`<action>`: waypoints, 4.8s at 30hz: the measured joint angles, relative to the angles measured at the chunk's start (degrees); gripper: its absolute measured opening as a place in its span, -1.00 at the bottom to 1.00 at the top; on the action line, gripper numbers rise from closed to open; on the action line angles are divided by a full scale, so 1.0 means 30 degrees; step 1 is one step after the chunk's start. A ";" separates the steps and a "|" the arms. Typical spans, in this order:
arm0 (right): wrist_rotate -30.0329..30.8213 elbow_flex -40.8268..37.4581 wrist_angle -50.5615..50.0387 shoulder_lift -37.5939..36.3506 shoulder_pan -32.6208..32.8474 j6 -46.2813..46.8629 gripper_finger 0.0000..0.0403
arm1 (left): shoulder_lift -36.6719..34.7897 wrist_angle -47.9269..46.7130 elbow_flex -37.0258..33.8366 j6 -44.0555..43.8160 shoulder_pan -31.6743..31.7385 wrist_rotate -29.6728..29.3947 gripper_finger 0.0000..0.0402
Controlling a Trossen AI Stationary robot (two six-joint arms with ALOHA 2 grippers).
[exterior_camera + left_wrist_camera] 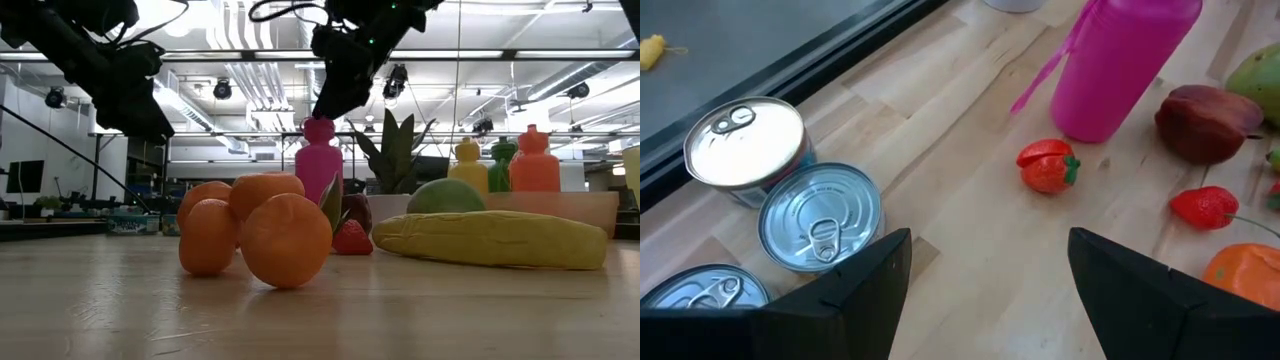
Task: Pick & Place Food Item
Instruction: Put the violet water bottle into the orange bin
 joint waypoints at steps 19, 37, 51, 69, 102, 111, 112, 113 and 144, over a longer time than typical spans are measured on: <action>-0.0398 -0.0189 0.0666 0.0982 -0.0366 -0.0048 0.52 | 0.0001 0.0002 0.0000 0.0000 0.0000 0.0000 0.37; -0.0945 -0.0204 0.0659 0.0982 -0.0349 0.0083 0.09 | 0.0006 0.0002 0.0000 -0.0002 0.0000 0.0000 0.37; -0.0692 -0.0044 -0.0705 -0.0520 -0.0334 0.2075 0.11 | 0.0007 0.0008 0.0000 0.0000 0.0000 0.0000 0.37; 0.5389 -0.0997 -0.7299 -0.7605 -0.0334 0.7589 0.11 | 0.0007 0.0004 0.0000 -0.0007 0.0000 0.0000 0.37; 1.3996 -0.8115 -1.0202 -1.1403 -0.1140 2.1662 0.11 | 0.0007 0.0002 0.0000 -0.0007 0.0002 0.0007 0.37; 1.3791 -0.9995 -0.9945 -1.1352 -0.1352 2.1958 0.11 | 0.0000 0.0002 0.0000 -0.0007 0.0004 0.0004 0.37; 1.3791 -1.0132 -0.9910 -1.1352 -0.1361 2.2198 0.11 | 0.0000 0.0009 0.0000 -0.0007 0.0005 0.0007 0.37; 1.3794 -1.0278 -0.9852 -1.1360 -0.1360 2.2438 0.11 | 0.0000 0.0009 0.0000 -0.0005 0.0005 0.0007 0.37; 1.3685 -1.1271 -0.7625 -1.1360 -0.1798 2.3185 0.11 | 0.0000 0.0002 0.0000 -0.0007 0.0005 0.0002 0.37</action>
